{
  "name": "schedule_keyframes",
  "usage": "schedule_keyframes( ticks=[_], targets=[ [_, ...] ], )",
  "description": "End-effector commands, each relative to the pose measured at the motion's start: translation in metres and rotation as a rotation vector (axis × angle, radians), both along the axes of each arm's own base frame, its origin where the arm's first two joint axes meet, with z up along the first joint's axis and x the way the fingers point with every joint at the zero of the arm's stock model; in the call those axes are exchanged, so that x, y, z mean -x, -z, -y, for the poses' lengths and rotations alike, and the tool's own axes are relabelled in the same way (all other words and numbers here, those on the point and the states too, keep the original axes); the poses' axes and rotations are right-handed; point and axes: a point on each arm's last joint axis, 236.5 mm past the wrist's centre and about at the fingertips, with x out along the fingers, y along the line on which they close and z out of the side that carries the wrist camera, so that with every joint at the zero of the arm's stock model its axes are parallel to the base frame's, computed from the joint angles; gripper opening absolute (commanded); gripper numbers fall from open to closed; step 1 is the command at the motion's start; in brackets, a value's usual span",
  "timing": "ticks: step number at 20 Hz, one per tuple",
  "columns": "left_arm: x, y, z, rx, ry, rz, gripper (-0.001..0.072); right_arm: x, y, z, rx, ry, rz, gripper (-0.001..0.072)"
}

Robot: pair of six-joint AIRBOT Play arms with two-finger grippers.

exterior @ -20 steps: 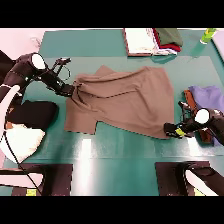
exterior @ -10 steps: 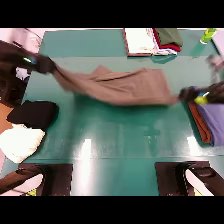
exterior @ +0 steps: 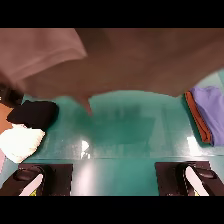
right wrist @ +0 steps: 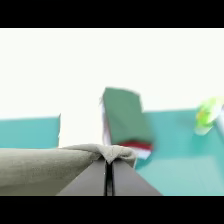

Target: Fold the shirts.

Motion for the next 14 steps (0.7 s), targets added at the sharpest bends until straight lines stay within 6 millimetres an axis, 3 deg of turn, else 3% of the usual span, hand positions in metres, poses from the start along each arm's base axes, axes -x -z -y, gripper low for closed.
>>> schedule_keyframes(
  ticks=[1,3,5,6,8,10,12,14],
  targets=[
    [0.02,-0.024,-0.006,0.048,-0.004,0.077,0.0032,0.018,-0.018,0.014,0.059,0.083,-0.009,0.0018],
    [-0.02,0.008,0.001,0.006,-0.005,-0.065,0.0032,-0.007,0.0,0.016,0.037,0.051,-0.107,0.0018],
    [-0.076,0.063,0.011,-0.046,-0.001,-0.273,0.0032,-0.044,0.032,0.016,0.0,-0.012,-0.217,0.0018],
    [-0.106,0.101,0.016,-0.073,0.002,-0.397,0.0032,-0.064,0.056,0.017,-0.021,-0.039,-0.288,0.0017],
    [-0.161,0.185,0.025,-0.123,0.009,-0.648,0.0033,-0.11,0.126,0.015,-0.058,-0.091,-0.489,0.0018],
    [-0.203,0.276,0.031,-0.161,0.013,-0.883,0.0033,-0.144,0.212,0.015,-0.057,-0.099,-0.717,0.0018],
    [-0.231,0.369,0.032,-0.196,0.007,-1.094,0.0033,-0.168,0.293,0.009,-0.04,-0.118,-0.916,0.0018],
    [-0.25,0.45,0.033,-0.219,0.0,-1.254,0.0033,-0.192,0.36,-0.003,-0.048,-0.156,-1.036,0.0018]
  ],
)
